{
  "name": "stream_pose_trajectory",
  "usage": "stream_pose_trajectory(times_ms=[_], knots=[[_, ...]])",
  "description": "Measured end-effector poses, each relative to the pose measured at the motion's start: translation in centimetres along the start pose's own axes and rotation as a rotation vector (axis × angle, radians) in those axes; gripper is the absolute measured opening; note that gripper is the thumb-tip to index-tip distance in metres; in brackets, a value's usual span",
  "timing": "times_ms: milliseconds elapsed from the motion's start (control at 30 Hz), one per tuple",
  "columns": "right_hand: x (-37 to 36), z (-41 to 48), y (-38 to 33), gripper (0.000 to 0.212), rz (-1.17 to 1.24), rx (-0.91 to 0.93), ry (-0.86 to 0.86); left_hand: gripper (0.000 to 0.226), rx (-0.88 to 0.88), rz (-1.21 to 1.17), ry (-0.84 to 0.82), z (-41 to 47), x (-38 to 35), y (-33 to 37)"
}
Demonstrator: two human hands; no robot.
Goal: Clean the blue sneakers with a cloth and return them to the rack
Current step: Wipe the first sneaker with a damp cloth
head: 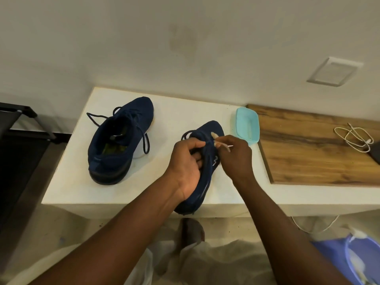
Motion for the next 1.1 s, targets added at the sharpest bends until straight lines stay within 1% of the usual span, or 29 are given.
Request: stream_pose_trajectory(times_ms=[33,67,133,167,200,233,300,333,400,467,533,600,667,700,767,833,933,967,1033,1100], knots=[[-0.2,-1.0,-0.6,0.022,0.004,0.047,-0.036,0.028,-0.012,-0.050,0.001,0.0,0.0,0.1],[-0.4,-2.3,-1.3,0.023,0.027,0.095,-0.082,0.033,-0.019,-0.101,0.002,0.1,0.2,0.2],[-0.1,-4.3,-2.6,0.020,0.095,0.179,-0.164,0.056,0.002,-0.176,-0.010,0.3,0.4,0.2],[0.2,-4.2,-2.9,0.018,0.121,0.191,-0.162,0.063,0.019,-0.186,-0.003,0.4,0.4,0.2],[0.5,-3.4,-3.0,0.016,0.136,0.182,-0.138,0.064,0.028,-0.180,0.014,0.4,0.4,0.2],[0.7,-2.3,-2.8,0.015,0.133,0.152,-0.104,0.061,0.035,-0.160,0.029,0.3,0.3,0.1],[0.5,-0.3,-2.6,0.015,0.144,0.079,-0.070,0.046,0.050,-0.114,0.032,-0.1,-0.3,-0.4],[0.1,-0.1,-2.7,0.016,0.157,0.076,-0.083,0.039,0.059,-0.096,0.029,-0.5,-0.6,-0.7],[-0.9,-1.5,-3.4,0.020,0.135,0.137,-0.151,0.034,0.070,-0.119,0.015,-1.0,-1.0,-1.2],[-1.3,-3.6,-4.0,0.026,0.074,0.228,-0.234,0.038,0.070,-0.194,0.004,-1.3,-1.1,-1.3],[-0.3,-4.4,-4.1,0.023,0.048,0.281,-0.250,0.055,0.077,-0.223,-0.012,-1.4,-1.2,-1.3],[1.5,-2.5,-3.2,0.016,0.086,0.225,-0.116,0.077,0.088,-0.189,-0.021,-1.1,-1.1,-1.6],[2.8,0.0,-1.5,0.013,0.070,0.103,-0.005,0.085,0.084,-0.178,-0.014,-0.8,-1.0,-1.8],[2.7,0.8,-0.5,0.013,0.043,0.041,-0.008,0.087,0.079,-0.185,-0.012,-0.6,-0.9,-1.8],[1.8,1.2,0.8,0.012,-0.006,-0.026,-0.099,0.091,0.068,-0.204,-0.008,-0.5,-0.9,-1.7],[0.9,0.3,0.5,0.014,-0.006,-0.003,-0.199,0.093,0.050,-0.218,0.005,-0.5,-0.9,-1.5],[1.2,-0.9,-0.5,0.013,0.132,0.072,-0.338,0.095,0.048,-0.246,0.007,-0.3,-0.6,-1.3],[1.4,-0.7,-0.4,0.012,0.164,0.069,-0.348,0.097,0.052,-0.242,0.008,-0.2,-0.5,-1.5],[2.0,0.5,0.7,0.009,0.138,0.018,-0.244,0.102,0.067,-0.233,0.012,-0.1,-0.2,-1.9],[2.1,1.5,1.8,0.008,0.053,-0.053,-0.124,0.107,0.080,-0.223,0.010,0.1,-0.1,-2.1]])
Point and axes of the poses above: each hand's wrist, its own z-axis towards the middle knuckle, its own x-axis out of the back of the hand, y = z × x, the point moved 5 cm from there along z, towards the middle knuckle, and after that the axes turned 9 degrees about -x, right-handed, at the moved point
